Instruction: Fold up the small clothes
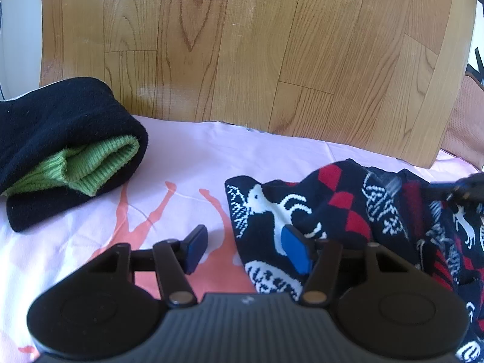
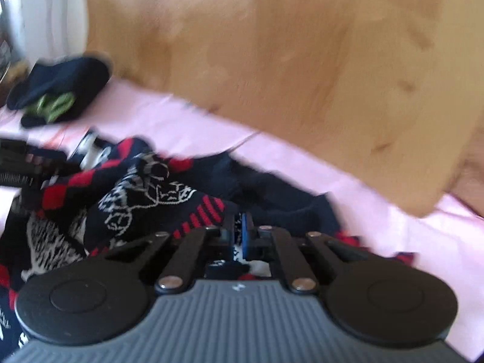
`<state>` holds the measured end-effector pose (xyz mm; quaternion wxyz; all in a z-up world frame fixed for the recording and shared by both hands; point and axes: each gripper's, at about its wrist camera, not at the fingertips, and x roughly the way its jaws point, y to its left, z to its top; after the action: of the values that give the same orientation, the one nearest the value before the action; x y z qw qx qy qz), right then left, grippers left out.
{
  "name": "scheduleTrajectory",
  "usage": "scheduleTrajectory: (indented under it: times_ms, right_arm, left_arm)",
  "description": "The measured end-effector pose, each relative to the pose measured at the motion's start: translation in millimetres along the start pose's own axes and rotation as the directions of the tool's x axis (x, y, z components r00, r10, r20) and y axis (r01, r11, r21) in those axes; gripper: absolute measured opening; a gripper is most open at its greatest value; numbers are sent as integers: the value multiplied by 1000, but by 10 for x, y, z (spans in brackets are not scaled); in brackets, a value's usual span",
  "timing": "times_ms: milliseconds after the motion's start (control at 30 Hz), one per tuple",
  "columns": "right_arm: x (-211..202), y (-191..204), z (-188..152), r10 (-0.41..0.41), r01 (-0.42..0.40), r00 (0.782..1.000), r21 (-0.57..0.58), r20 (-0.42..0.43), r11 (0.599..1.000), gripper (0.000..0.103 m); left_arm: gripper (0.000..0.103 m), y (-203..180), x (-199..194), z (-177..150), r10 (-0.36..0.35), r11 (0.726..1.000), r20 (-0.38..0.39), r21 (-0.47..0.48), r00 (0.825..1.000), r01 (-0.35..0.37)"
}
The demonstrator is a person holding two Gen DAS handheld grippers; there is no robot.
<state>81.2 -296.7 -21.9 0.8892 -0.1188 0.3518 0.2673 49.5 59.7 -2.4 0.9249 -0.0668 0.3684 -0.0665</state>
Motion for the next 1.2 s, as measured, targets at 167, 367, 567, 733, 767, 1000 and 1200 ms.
scheduleTrajectory:
  times_ms: [167,367,567,733,767,1000,1200]
  right_arm:
    - [139,-52,-182,-156,154,987,-41,-46,987,7]
    - [-168,102,50,-128,129,984,1,125,992,7]
    - [-457,516,314,191,-179,938,-70,288,981,9]
    - [-584,642,418,265,-238,913,-122,310,964,17]
    - [-597,496,418,247,-239,911,-65,330,969,23]
    - [-358,-360,115,146,-236,961,421,235,876,26]
    - [107,-267,362,198,-247,967,406,160,880,28]
  left_arm:
    - [58,-26,4,-13,5,1000,2,18,1000,-5]
    - [58,-25,4,-10,6,1000,0,21,1000,-6]
    - [58,-15,-6,-5,4,1000,-3,14,1000,-4]
    - [58,3,-9,1,1,1000,-5,9,1000,-1]
    - [58,5,-10,4,0,1000,-6,7,1000,0]
    - [58,-11,-6,-4,6,1000,-4,14,1000,-6]
    - [58,-13,-5,-6,5,1000,-4,15,1000,-5]
